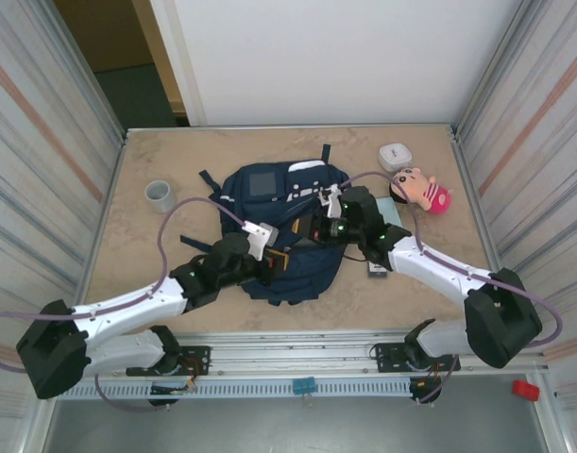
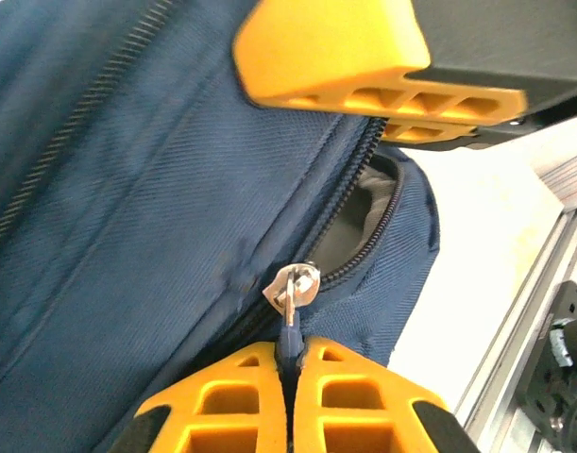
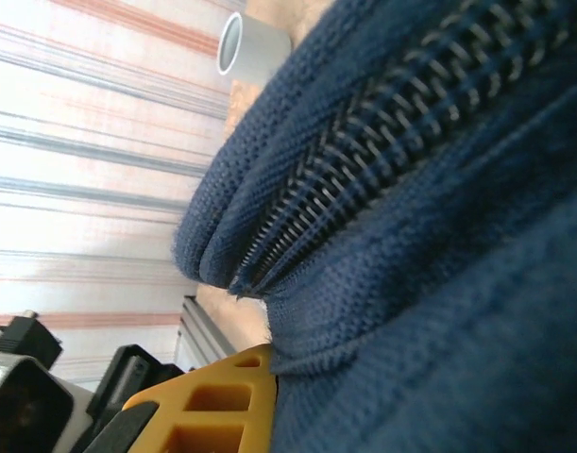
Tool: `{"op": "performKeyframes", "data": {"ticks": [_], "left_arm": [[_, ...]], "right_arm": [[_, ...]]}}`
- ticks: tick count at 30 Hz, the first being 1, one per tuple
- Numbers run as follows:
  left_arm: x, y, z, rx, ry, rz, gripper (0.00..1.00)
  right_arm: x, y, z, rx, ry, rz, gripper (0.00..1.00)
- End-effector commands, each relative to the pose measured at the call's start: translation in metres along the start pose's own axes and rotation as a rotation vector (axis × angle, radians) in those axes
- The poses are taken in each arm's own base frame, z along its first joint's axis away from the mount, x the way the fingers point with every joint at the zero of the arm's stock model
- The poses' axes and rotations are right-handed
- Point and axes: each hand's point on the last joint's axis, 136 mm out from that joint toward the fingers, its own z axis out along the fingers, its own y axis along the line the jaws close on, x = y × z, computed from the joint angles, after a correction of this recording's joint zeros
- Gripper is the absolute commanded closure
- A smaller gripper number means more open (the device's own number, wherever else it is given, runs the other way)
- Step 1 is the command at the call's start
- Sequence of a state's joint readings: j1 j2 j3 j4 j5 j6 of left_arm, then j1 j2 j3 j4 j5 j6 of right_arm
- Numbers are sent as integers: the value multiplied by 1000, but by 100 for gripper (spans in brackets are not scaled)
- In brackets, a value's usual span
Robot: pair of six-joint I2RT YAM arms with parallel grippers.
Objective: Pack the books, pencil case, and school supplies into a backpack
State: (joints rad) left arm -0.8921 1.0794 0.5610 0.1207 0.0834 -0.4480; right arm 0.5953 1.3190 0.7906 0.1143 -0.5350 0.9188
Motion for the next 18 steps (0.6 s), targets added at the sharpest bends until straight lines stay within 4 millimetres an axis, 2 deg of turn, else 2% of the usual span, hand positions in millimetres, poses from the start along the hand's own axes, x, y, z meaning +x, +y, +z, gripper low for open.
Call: {"op": "performKeyframes", "data": {"ticks": [1,5,8,10,12,13,15,18], "left_arm": [[9,24,-14,-71,-5,-5,100],[19,36,-21,-89,-2,1,100],[17,32,-22,-61,-4,14,100],[12,25,-21,-31,-15,7,100],[5,19,-18,-1,-29,-5,100],[1,15,-16,13,-35,-12,100],[-7,7,-13,46,-48,-25,100],[-13,-4,-9,83,-43,-19,100]], "right_arm": [[-30,24,-30,-63,-34,-78,94],[-42,25,-39,-93,8,-72,94],[-50,25,-39,-101,11,-55,92],[-50,28,-37,-102,-5,-45,78],[-38,31,-30,-106,-22,-41,56],[-31,32,-26,-98,-38,-41,49],[-16,29,-15,-75,-82,-41,41],[-3,21,-1,-32,-141,-34,38]]}}
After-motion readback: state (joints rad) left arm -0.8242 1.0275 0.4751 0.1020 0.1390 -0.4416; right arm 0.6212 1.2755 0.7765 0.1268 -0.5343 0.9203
